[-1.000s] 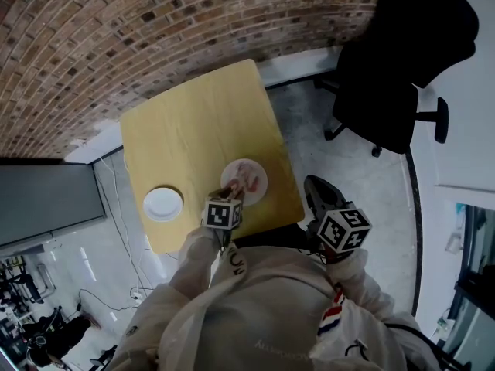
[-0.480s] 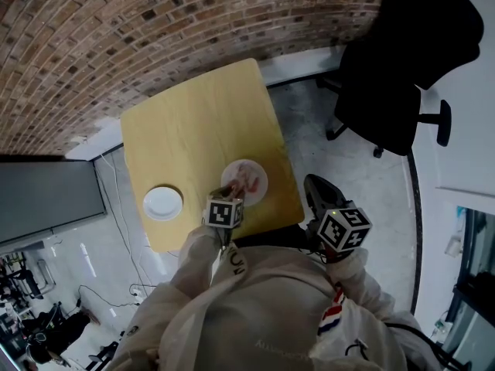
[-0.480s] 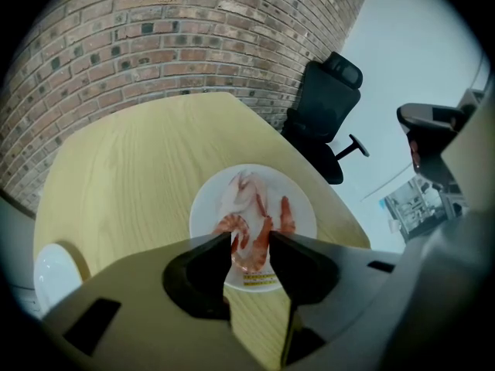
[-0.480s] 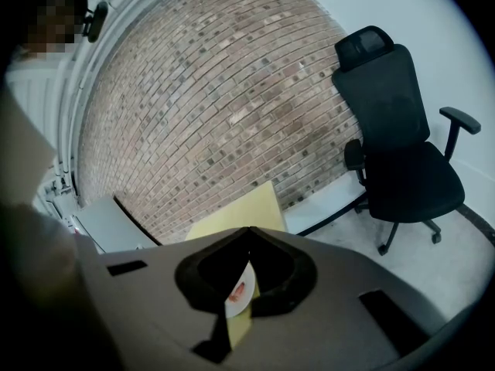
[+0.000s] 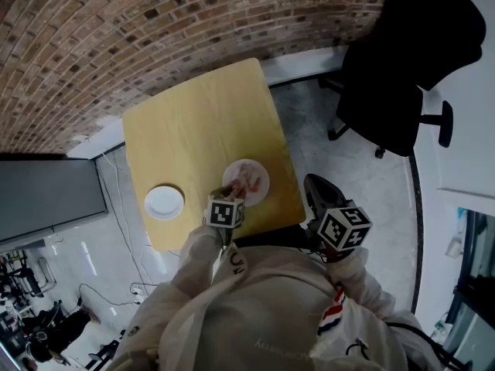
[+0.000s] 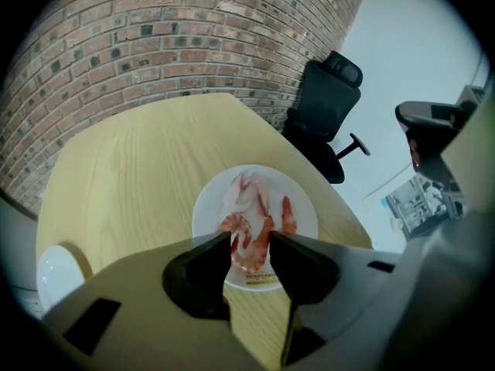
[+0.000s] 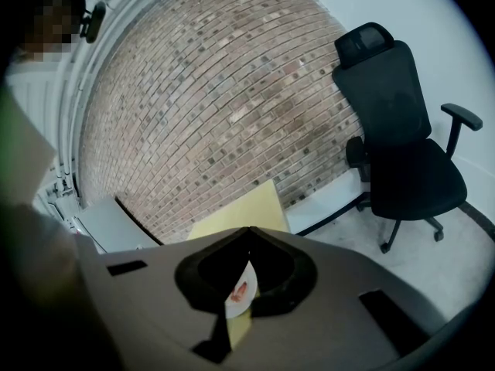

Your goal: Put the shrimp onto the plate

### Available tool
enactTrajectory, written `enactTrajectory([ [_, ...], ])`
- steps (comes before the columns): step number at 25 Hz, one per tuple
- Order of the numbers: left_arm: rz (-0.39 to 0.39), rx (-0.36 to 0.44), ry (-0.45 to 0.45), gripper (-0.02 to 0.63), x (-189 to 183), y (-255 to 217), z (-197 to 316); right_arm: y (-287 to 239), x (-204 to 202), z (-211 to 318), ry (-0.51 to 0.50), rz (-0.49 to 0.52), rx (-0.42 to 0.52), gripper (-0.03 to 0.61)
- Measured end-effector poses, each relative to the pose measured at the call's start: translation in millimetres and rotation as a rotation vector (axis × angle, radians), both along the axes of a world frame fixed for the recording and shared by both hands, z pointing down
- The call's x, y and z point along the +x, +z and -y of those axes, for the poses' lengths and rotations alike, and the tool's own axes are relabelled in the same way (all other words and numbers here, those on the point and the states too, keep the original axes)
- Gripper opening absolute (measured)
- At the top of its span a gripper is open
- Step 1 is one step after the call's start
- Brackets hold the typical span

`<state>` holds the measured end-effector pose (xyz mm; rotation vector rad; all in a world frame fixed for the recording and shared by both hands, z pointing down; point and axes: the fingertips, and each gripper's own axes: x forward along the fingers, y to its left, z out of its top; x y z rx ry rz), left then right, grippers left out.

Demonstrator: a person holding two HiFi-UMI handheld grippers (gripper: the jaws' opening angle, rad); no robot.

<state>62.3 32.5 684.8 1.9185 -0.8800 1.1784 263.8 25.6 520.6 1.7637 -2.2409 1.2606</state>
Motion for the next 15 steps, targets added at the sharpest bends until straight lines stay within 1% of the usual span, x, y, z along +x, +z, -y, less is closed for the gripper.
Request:
enactTrajectory([
  [8, -0.01, -0.003, -0.006, 0.158, -0.1, -2.5, -2.5, 0.8, -2.5, -1.3, -0.002, -0.001, 0.0, 0.025],
  [15, -0.016, 0.048, -0.019, 0.158, -7.0, -17.2, 5.1, -1.1, -14.3, 2.7, -0.025, -0.002, 0.003, 0.025],
])
